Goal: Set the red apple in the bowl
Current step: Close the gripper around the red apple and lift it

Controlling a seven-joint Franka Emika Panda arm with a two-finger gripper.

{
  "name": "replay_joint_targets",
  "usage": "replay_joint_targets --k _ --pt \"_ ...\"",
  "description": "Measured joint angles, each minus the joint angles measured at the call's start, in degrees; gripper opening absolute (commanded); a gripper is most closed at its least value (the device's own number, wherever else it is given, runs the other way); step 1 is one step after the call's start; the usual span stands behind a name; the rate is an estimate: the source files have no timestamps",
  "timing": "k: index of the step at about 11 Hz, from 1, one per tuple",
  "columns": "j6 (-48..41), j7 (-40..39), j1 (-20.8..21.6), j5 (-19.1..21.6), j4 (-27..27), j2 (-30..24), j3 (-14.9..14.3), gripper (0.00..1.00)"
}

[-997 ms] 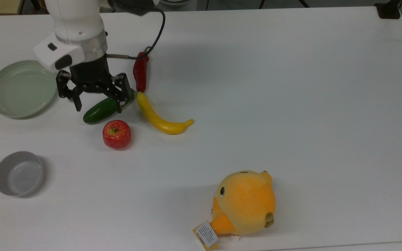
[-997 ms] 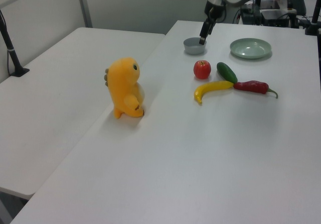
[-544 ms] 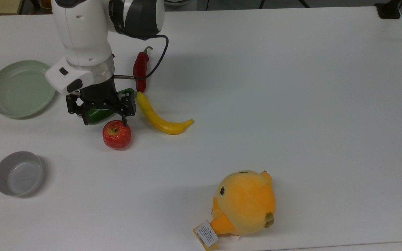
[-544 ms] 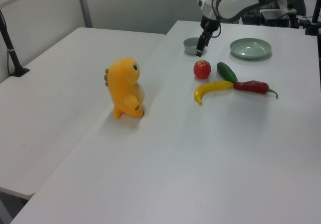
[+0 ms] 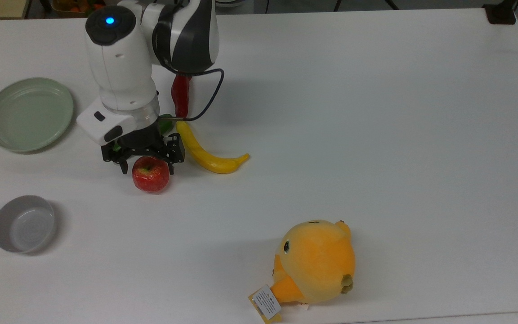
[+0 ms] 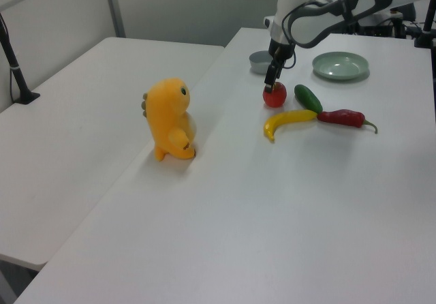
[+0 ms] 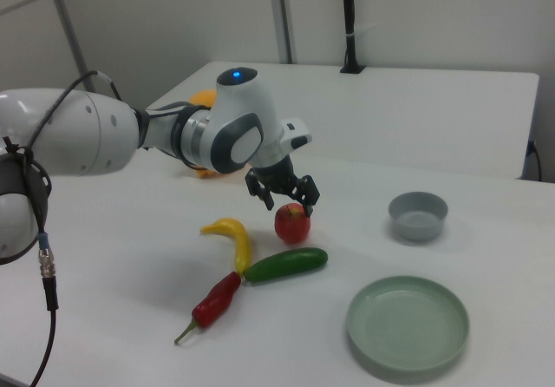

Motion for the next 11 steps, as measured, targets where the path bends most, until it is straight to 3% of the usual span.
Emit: replay_joint_targets --k 5,7,8,9,11 --pt "0.0 0.0 0.0 -2.9 0.0 2.0 0.1 0.98" --pt "0.0 0.0 0.0 -3.0 0.0 2.2 0.1 0.76" --pt "0.0 0.0 0.0 -3.1 0.0 2.2 0.1 0.57" --pt "0.0 0.0 0.0 -3.1 0.0 2.3 0.1 0.46" --pt "0.0 -0.1 0.0 -3.1 0.1 2.2 0.1 0.42"
